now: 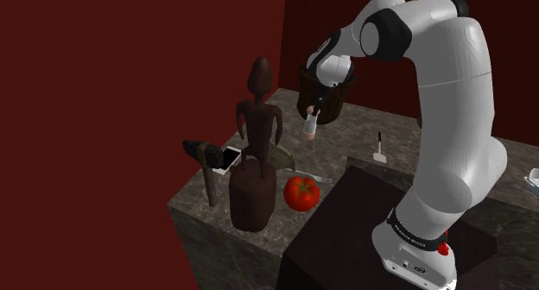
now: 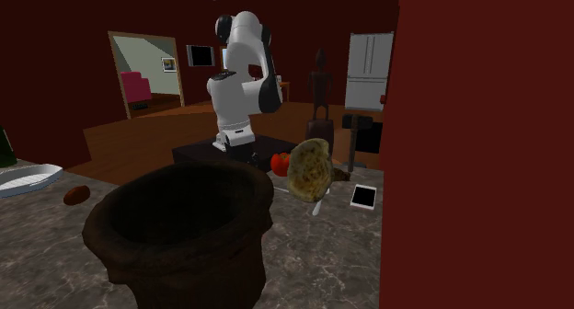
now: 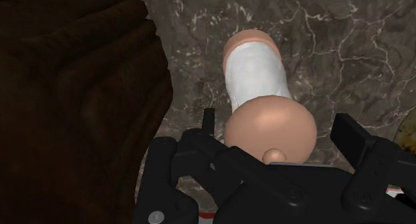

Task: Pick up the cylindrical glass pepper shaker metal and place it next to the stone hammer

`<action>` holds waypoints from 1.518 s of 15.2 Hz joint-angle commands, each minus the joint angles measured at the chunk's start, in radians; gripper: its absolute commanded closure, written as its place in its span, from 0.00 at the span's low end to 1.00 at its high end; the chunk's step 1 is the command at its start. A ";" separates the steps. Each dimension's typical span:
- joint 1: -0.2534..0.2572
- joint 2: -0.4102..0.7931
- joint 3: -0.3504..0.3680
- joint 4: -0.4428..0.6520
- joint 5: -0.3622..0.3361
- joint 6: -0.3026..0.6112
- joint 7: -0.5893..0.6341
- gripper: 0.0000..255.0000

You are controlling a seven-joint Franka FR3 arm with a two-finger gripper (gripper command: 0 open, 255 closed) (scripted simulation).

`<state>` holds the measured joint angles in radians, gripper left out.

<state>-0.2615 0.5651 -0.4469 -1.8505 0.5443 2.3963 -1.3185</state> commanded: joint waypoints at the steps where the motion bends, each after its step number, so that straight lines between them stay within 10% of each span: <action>1: -0.002 0.003 -0.001 0.000 0.000 0.001 0.000 0.00; 2: -0.002 0.003 -0.001 0.001 0.000 0.001 0.000 1.00; 23: 0.034 -0.100 -0.052 0.014 -0.079 -0.104 0.062 1.00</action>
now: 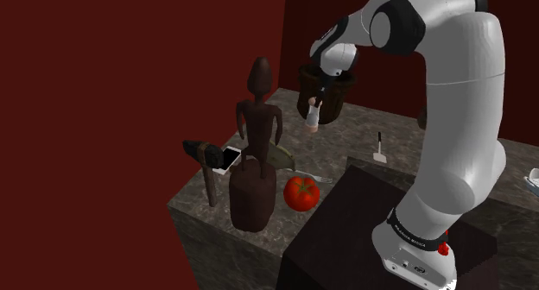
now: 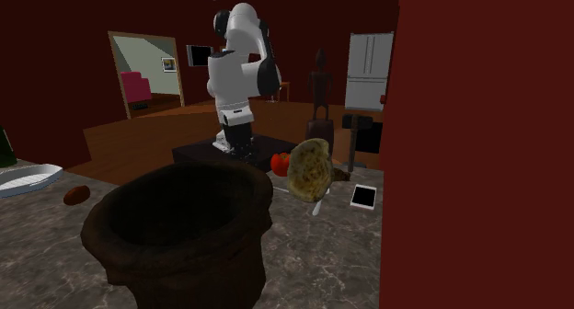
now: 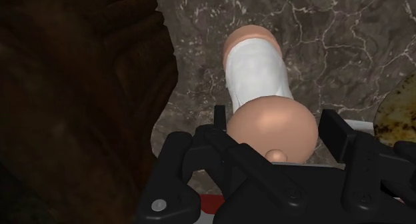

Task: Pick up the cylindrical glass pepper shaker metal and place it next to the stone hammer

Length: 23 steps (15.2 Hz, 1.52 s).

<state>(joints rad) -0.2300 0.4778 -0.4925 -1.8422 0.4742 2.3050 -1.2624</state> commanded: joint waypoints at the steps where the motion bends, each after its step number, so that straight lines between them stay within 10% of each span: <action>1: 0.005 -0.020 -0.010 0.009 -0.016 -0.022 0.011 1.00; 23: 0.036 -0.153 -0.065 0.128 -0.133 -0.249 0.109 1.00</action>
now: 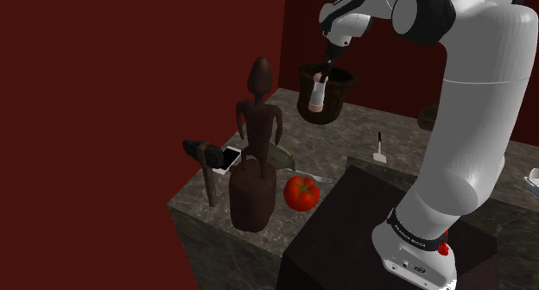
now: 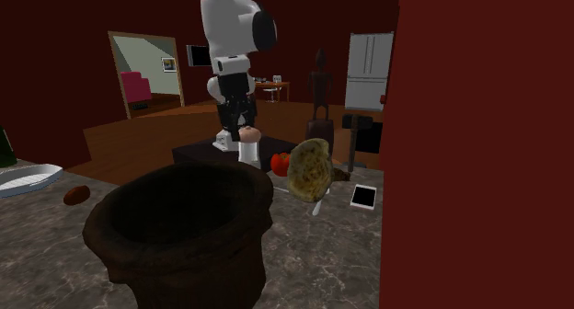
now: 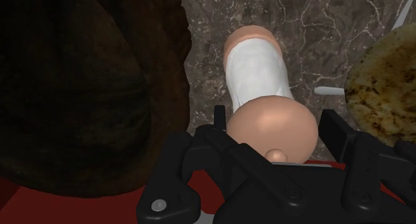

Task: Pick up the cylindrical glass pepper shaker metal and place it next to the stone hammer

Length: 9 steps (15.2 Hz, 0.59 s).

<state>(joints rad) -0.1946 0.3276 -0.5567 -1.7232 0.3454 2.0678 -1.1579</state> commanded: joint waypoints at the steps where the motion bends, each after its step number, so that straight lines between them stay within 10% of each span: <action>1: 0.001 -0.007 -0.003 0.017 -0.008 -0.023 0.008 1.00; 9: 0.002 -0.031 -0.012 0.094 -0.032 -0.117 0.034 1.00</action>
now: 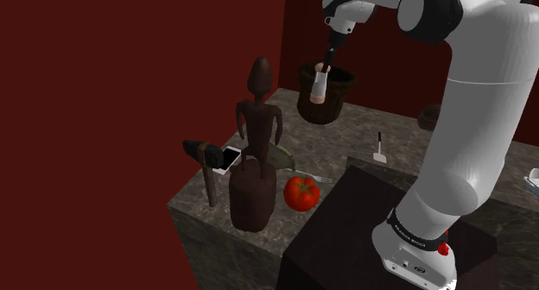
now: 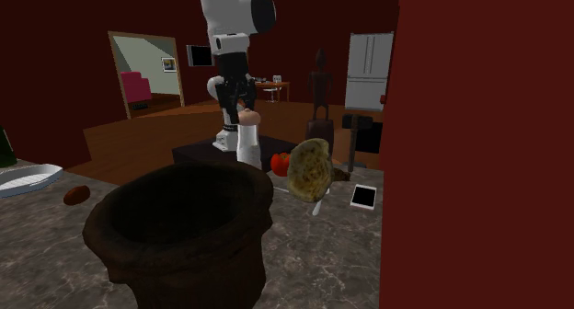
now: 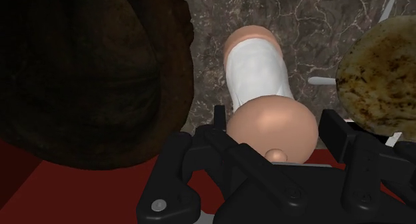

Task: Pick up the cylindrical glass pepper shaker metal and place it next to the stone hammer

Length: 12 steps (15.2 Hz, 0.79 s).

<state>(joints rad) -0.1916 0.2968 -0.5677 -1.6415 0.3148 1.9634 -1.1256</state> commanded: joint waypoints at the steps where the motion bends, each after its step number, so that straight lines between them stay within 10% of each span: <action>1: -0.002 -0.003 -0.002 0.023 -0.004 -0.025 0.005 1.00; 12: -0.014 -0.009 -0.009 0.163 -0.017 -0.167 0.031 1.00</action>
<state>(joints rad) -0.2032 0.2874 -0.5761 -1.4946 0.2980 1.8118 -1.0967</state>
